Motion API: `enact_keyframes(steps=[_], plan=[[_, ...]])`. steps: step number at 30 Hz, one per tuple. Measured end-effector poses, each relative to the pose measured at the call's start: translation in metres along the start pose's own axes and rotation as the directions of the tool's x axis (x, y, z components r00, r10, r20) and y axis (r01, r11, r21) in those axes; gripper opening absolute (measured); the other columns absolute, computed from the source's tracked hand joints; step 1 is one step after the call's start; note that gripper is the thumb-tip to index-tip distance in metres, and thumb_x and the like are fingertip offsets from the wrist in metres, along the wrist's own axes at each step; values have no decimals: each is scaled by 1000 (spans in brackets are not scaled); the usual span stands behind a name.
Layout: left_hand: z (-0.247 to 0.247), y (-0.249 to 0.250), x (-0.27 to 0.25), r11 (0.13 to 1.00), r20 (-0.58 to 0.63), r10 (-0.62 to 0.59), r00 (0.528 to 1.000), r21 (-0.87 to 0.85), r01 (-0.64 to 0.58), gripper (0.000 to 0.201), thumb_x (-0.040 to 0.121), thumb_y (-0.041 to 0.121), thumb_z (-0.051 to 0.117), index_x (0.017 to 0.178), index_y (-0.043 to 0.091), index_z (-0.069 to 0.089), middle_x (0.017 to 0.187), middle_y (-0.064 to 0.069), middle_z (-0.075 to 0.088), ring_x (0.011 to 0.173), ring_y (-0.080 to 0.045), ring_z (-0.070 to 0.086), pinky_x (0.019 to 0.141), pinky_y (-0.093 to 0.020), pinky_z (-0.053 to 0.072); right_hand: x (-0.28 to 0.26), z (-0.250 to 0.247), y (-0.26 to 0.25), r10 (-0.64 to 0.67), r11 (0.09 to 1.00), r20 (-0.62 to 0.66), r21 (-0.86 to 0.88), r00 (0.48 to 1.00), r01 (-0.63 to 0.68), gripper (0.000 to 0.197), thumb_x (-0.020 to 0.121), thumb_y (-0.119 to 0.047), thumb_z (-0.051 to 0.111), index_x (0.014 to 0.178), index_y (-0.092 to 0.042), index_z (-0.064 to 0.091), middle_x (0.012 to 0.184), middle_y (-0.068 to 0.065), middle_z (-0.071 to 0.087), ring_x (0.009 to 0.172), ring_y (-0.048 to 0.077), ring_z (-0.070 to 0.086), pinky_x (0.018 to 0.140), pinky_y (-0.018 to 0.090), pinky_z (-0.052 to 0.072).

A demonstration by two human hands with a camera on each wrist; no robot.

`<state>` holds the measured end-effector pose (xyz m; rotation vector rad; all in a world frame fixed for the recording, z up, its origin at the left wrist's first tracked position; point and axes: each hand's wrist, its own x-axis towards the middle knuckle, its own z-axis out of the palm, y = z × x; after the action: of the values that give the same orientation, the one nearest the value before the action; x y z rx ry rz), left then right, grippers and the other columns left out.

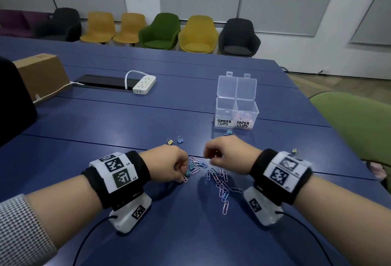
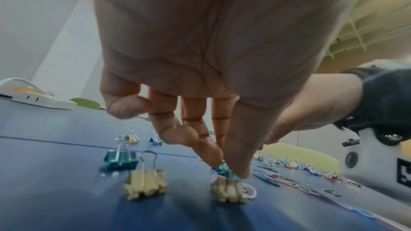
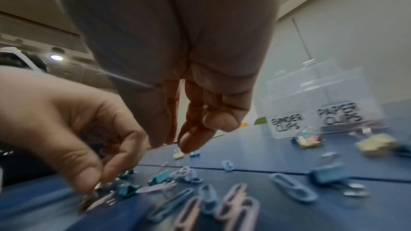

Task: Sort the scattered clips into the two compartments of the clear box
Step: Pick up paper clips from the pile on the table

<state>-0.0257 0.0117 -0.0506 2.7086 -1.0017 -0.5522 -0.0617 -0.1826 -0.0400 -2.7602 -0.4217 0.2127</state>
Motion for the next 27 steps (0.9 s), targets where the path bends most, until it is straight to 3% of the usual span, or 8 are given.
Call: enact_keyframes(steps=[3,6,9,12,15,19,22,27], plan=[[0,2,1,999,14,-10,1000,39,10,15,81,12,54,77,18,68,82,4,70,79,-14,63,73,-28,50,16,10,-20,-20,998,69,-57,997,24,28,86,-17,60,114,-18,62,111,2,67,97,18,58,77,19,39],[-2,-1,-2,997,33,-41,999,73,39,22,84,12,49,72,22,65,74,9,63,71,-9,55,61,-16,43,29,16,-29,-2,995,118,-101,993,14,30,85,-18,63,115,-16,62,114,6,65,104,23,59,74,20,36],[-4,-7,-4,992,24,-80,996,105,77,23,84,11,48,69,25,58,68,11,57,65,-6,49,53,-11,35,36,20,-33,8,993,141,-114,990,9,25,83,-12,64,108,-13,66,109,8,67,97,26,60,70,21,38],[-6,-15,-3,983,6,-142,990,120,140,21,81,10,47,67,24,56,71,11,59,71,-12,55,64,-21,47,40,23,-35,-4,995,150,-100,989,20,19,83,-8,62,101,-11,67,104,10,69,83,24,56,68,24,41],[-9,-17,-2,974,-71,-181,981,124,189,14,80,17,48,69,26,48,81,7,63,79,-19,59,75,-35,54,45,21,-36,-8,999,86,-31,996,11,21,83,-6,59,102,-11,68,105,9,69,94,27,62,79,30,51],[-13,-12,1,986,-97,-134,986,83,142,7,80,22,58,78,26,53,81,9,62,69,-11,55,73,-32,52,49,12,-31,-21,1000,-4,-5,1000,21,26,86,-7,56,108,-13,68,110,5,70,103,22,62,85,24,45],[-12,-10,2,998,-47,-45,998,34,47,16,77,31,68,91,26,61,88,11,62,78,-10,56,80,-33,51,47,3,-20,34,999,-32,-31,999,-35,24,87,-9,56,107,-13,69,110,5,71,104,21,62,87,24,45],[-1,1,11,999,14,38,999,35,-38,20,80,34,67,93,20,63,92,6,67,83,-15,61,77,-29,51,40,4,-11,147,973,101,-195,984,-125,28,87,-8,54,112,-9,67,114,10,67,107,29,61,89,32,51]])
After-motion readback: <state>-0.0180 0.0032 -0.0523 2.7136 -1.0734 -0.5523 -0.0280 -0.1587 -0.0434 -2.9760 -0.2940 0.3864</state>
